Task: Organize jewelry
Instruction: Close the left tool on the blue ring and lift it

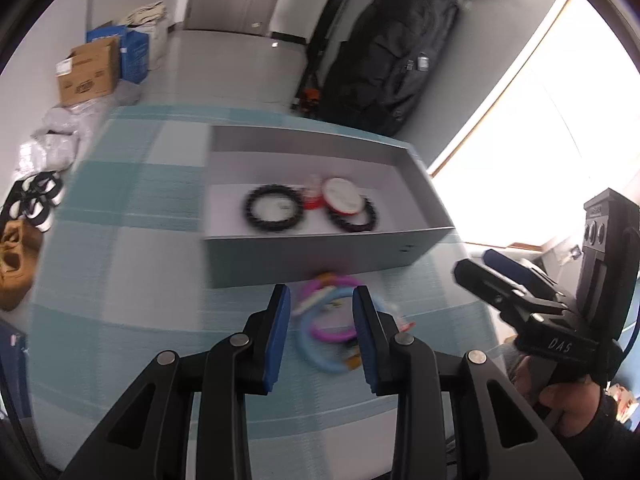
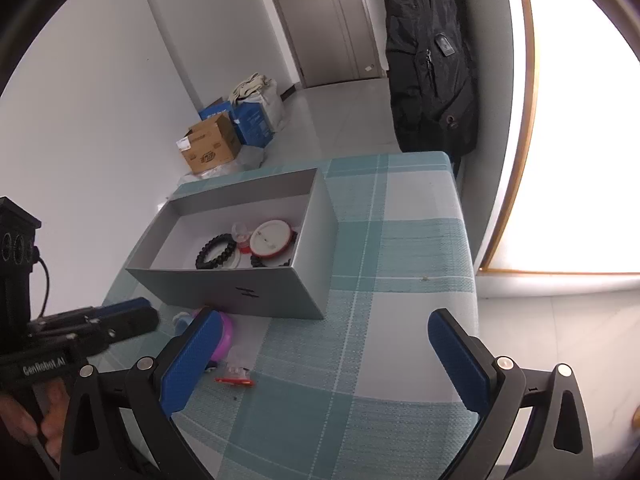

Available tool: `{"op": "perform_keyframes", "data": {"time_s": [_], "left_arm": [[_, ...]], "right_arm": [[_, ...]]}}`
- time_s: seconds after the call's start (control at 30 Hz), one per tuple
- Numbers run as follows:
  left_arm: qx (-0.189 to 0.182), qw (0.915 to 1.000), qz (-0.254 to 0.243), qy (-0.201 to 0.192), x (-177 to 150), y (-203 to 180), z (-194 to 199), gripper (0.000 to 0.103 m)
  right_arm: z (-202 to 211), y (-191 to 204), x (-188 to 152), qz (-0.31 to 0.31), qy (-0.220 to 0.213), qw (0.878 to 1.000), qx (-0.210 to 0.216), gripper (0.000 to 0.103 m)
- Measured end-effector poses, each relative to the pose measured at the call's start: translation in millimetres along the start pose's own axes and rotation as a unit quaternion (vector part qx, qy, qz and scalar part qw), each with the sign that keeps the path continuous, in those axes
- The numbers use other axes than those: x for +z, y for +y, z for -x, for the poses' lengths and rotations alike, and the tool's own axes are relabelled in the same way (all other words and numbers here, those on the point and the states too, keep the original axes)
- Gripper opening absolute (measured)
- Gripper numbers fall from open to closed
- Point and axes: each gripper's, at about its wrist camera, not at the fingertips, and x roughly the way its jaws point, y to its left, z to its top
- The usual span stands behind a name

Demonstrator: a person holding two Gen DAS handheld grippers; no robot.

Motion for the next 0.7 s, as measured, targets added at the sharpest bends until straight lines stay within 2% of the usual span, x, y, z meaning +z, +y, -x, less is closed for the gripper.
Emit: {"op": "perform_keyframes", "data": {"time_s": [0.1, 0.17, 0.37, 0.43, 0.53, 0.7], "left_arm": [[0.021, 0.9996, 0.019, 0.001, 0.1, 12.9, 1.1, 0.027], [0.005, 0.9992, 0.035, 0.018, -0.8, 18.6, -6.7, 0.027], [0.016, 0.998, -0.014, 0.06, -9.8, -3.2, -37.2, 0.027], [0.029, 0.9976, -0.028, 0.056, -9.6, -9.9, -42.1, 0.027], [0.03, 0.9973, -0.036, 0.056, -8.7, -15.1, -51.0, 0.027], [0.031, 0.9984, -0.026, 0.04, -5.4, -9.4, -53.8, 0.027]], "right_arm": [[-1.7, 2.8, -0.1, 0.002, 0.002, 1.0, 0.004, 0.103], [-2.9, 5.1, -0.1, 0.004, 0.004, 1.0, 0.007, 0.103], [-4.1, 10.8, -0.1, 0.015, 0.004, 1.0, 0.012, 0.103], [-3.5, 10.7, -0.2, 0.015, 0.004, 1.0, 0.014, 0.103], [-2.4, 9.3, 0.4, 0.009, 0.002, 1.0, 0.018, 0.103], [-0.6, 7.1, 1.9, 0.004, -0.001, 1.0, 0.021, 0.103]]}}
